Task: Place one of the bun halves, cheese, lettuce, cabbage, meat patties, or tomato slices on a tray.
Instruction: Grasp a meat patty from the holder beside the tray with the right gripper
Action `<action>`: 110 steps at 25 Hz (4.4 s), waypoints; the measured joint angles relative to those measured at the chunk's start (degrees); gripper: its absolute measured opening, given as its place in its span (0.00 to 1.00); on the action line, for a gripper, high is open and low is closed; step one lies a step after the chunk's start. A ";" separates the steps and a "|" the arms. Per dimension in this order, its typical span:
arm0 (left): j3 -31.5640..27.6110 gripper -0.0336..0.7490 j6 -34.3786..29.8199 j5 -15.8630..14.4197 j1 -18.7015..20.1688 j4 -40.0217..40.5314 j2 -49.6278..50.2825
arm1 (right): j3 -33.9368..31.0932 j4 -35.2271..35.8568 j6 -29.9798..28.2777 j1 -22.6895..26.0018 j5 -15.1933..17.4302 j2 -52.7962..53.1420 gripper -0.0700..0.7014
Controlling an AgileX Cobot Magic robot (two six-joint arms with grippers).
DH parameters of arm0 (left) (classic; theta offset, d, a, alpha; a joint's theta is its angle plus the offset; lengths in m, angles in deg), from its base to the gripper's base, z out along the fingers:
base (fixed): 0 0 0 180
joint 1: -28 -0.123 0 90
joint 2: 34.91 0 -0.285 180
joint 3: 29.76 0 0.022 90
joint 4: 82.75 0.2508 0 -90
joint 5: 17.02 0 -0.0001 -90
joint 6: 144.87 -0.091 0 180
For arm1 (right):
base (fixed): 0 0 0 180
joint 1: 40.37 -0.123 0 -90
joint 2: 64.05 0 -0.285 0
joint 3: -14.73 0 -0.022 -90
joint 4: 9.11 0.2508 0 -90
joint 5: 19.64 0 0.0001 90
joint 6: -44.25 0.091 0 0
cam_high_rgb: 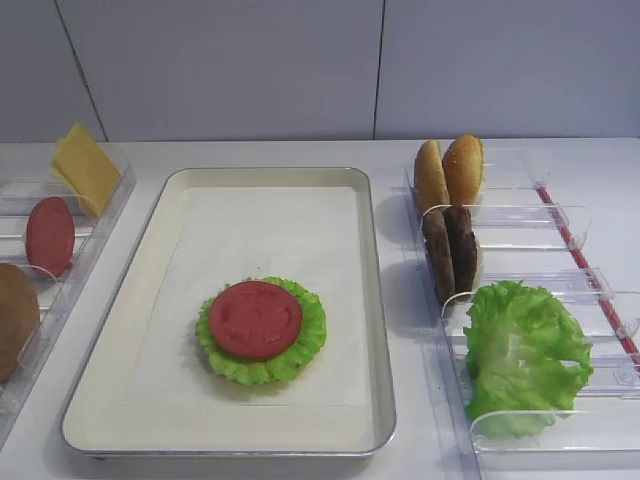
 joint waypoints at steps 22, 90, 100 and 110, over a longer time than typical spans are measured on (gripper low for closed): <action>0.00 0.34 0.00 0.09 0.00 0.00 0.00 | 19.41 -25.01 29.94 -32.04 -4.58 -32.04 0.72; 0.00 0.34 0.00 0.09 0.00 0.00 0.00 | 21.32 -27.35 30.85 -32.14 -14.17 -50.73 0.41; 0.00 0.34 0.00 0.09 0.00 0.00 0.00 | 21.32 -27.73 31.10 -32.14 -13.10 -51.21 0.40; 0.00 0.34 0.00 0.09 0.00 0.00 0.00 | 21.41 -27.97 32.23 -32.14 -12.05 -52.91 0.27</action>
